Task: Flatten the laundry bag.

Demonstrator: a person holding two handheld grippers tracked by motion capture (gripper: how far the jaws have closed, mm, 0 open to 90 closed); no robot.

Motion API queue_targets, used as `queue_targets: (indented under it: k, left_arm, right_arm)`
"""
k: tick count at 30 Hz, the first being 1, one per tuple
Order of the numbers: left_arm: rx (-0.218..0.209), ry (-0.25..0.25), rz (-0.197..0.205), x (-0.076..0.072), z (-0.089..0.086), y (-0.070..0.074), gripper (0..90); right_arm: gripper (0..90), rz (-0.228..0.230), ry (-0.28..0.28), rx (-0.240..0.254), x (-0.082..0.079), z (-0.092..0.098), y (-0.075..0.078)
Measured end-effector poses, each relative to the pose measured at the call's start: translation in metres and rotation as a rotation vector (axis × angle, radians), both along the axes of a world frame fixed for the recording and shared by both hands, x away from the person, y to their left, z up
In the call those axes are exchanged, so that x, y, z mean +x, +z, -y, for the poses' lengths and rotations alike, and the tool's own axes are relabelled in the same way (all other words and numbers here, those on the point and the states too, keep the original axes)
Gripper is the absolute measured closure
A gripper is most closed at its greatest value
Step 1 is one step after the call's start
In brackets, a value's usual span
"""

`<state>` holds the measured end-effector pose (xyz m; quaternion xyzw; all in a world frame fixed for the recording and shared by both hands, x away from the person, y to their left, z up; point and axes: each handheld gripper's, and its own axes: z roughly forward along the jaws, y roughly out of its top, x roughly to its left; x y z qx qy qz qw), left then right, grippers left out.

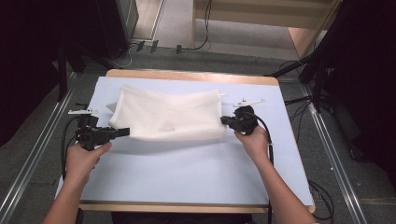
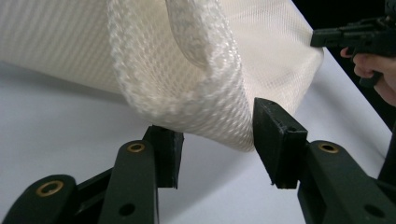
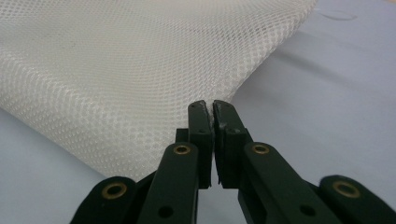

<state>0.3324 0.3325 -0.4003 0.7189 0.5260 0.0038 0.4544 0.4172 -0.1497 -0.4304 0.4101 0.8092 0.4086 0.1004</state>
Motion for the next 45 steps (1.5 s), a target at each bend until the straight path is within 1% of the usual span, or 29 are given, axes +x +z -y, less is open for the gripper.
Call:
queue_targets:
  k: [1,2,3,4,6,10,13,14,15,16,17,18,20,21,23,25,27,29,30,31,32,33,34,35,37,39,41,43,45]
  left_arm:
    - [-0.006,-0.005,-0.003,-0.001,0.001,0.0,53.9]
    - [0.003,-0.011,-0.005,-0.002,0.002,0.0,53.6]
    - [0.011,-0.011,-0.003,-0.004,0.002,0.0,53.0]
    - [0.025,-0.012,0.002,-0.006,0.001,0.001,52.6]
    - [0.035,-0.006,0.008,-0.009,-0.002,0.002,50.8]
    - [0.043,0.017,-0.007,-0.012,-0.014,0.002,48.5]
    - [0.05,0.041,0.0,-0.013,-0.022,0.005,47.0]
    - [0.053,0.048,0.004,-0.013,-0.024,0.006,46.6]
    - [0.06,0.052,0.007,-0.012,-0.026,0.008,45.9]
    - [0.067,0.056,0.011,-0.011,-0.026,0.009,44.9]
    - [0.075,0.053,0.014,-0.009,-0.026,0.011,44.3]
    - [0.085,0.053,0.018,-0.007,-0.025,0.013,43.7]
    - [0.096,0.046,0.026,-0.003,-0.022,0.018,42.8]
    - [0.097,0.043,0.028,-0.002,-0.021,0.019,42.7]
    - [0.1,0.035,0.025,0.004,-0.018,0.022,42.6]
    - [0.114,0.031,0.022,0.012,-0.015,0.023,42.1]
    - [0.124,0.034,0.018,0.021,-0.013,0.021,41.6]
    - [0.13,0.034,0.009,0.03,-0.01,0.018,41.5]
    - [0.137,0.037,0.009,0.035,-0.008,0.015,41.2]
    - [0.143,0.039,0.006,0.039,-0.008,0.013,41.2]
    - [0.138,0.045,0.001,0.043,-0.007,0.01,41.3]
    - [0.136,0.047,-0.006,0.047,-0.006,0.007,41.2]
    - [0.147,0.057,-0.01,0.053,-0.005,0.003,41.2]
    - [0.152,0.06,-0.012,0.056,-0.004,0.001,41.2]
    - [0.155,0.063,-0.028,0.064,-0.003,-0.005,41.2]
    - [0.15,0.066,-0.039,0.07,-0.001,-0.011,41.2]
    - [0.155,0.068,-0.05,0.076,0.0,-0.017,41.3]
    - [0.153,0.069,-0.061,0.08,0.001,-0.023,41.8]
    - [0.139,0.068,-0.07,0.083,0.002,-0.028,43.2]
  right_arm:
    - [88.2,0.0,-0.004,0.0,-0.001,0.004,0.0]
    - [88.3,0.002,-0.012,-0.001,-0.001,0.008,0.0]
    - [88.2,0.005,-0.018,-0.013,-0.001,0.011,0.0]
    - [88.2,0.004,-0.025,-0.02,-0.002,0.015,-0.001]
    - [88.2,-0.004,-0.042,-0.024,-0.001,0.023,-0.003]
    - [87.7,-0.012,-0.052,-0.022,0.0,0.036,-0.007]
    - [87.2,-0.021,-0.062,-0.044,-0.003,0.042,-0.008]
    - [86.9,-0.017,-0.063,-0.057,-0.004,0.045,-0.009]
    - [85.6,-0.02,-0.067,-0.069,-0.005,0.047,-0.01]
    - [81.9,-0.026,-0.066,-0.062,-0.005,0.049,-0.011]
    - [77.3,-0.044,-0.065,-0.046,-0.005,0.051,-0.012]
    - [72.9,-0.048,-0.069,-0.038,-0.005,0.053,-0.012]
    - [64.2,-0.02,-0.074,-0.004,-0.005,0.056,-0.01]
    - [59.7,-0.005,-0.088,0.023,-0.005,0.057,-0.007]
    - [55.9,0.001,-0.087,0.056,-0.003,0.057,-0.005]
    - [53.4,0.003,-0.094,0.051,0.001,0.055,-0.003]
    - [52.0,0.002,-0.087,0.045,0.007,0.052,-0.004]
    - [51.8,0.008,-0.083,0.052,0.012,0.05,-0.006]
    - [51.2,-0.005,-0.082,0.044,0.016,0.048,-0.006]
    - [51.1,-0.006,-0.081,0.032,0.02,0.046,-0.006]
    - [51.1,-0.004,-0.08,0.033,0.022,0.045,-0.006]
    - [51.2,0.007,-0.085,0.037,0.025,0.045,-0.006]
    - [51.0,0.011,-0.088,0.052,0.028,0.045,-0.007]
    - [50.3,-0.008,-0.094,0.056,0.033,0.044,-0.007]
    - [50.0,-0.01,-0.098,0.055,0.039,0.042,-0.007]
    - [49.9,0.011,-0.112,0.076,0.044,0.041,-0.009]
    - [49.0,-0.021,-0.115,0.074,0.052,0.039,-0.012]
    - [48.9,-0.018,-0.112,0.091,0.056,0.038,-0.013]
    - [50.2,-0.014,-0.121,0.117,0.059,0.035,-0.015]
